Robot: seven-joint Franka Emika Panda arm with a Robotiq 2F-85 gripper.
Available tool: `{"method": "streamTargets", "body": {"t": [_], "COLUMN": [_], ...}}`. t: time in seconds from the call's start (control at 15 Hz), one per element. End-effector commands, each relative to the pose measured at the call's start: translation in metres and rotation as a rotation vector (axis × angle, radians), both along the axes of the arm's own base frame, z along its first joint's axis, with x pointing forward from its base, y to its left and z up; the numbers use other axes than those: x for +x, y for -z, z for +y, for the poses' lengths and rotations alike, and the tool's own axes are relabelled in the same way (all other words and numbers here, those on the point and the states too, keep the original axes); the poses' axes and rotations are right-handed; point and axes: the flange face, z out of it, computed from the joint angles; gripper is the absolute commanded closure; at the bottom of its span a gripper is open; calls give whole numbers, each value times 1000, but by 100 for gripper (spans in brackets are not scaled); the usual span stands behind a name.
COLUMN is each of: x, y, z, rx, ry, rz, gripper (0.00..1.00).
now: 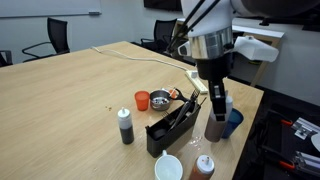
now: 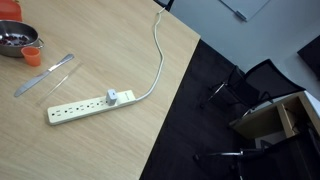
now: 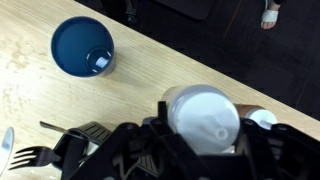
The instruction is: Pick up the sauce bottle from the table and move it to the right.
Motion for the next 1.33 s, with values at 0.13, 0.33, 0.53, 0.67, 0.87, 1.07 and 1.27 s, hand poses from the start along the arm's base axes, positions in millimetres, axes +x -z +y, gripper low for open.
{"method": "streamTargets", "body": {"t": [0.13, 0.33, 0.53, 0.67, 0.87, 1.07, 1.27], "x": [14, 33, 51, 60, 66, 69, 74], "y": [-99, -138, -174, -197, -213, -202, -171], "z": [-12, -42, -81, -103, -131, -158, -187], "rx": [43, 49, 14, -21, -82, -134, -143], "ry": [105, 215, 294, 348, 477, 625, 788], "rz": [-233, -392, -555, -660, -768, -792, -745], "gripper": [73, 73, 73, 73, 73, 73, 73]}}
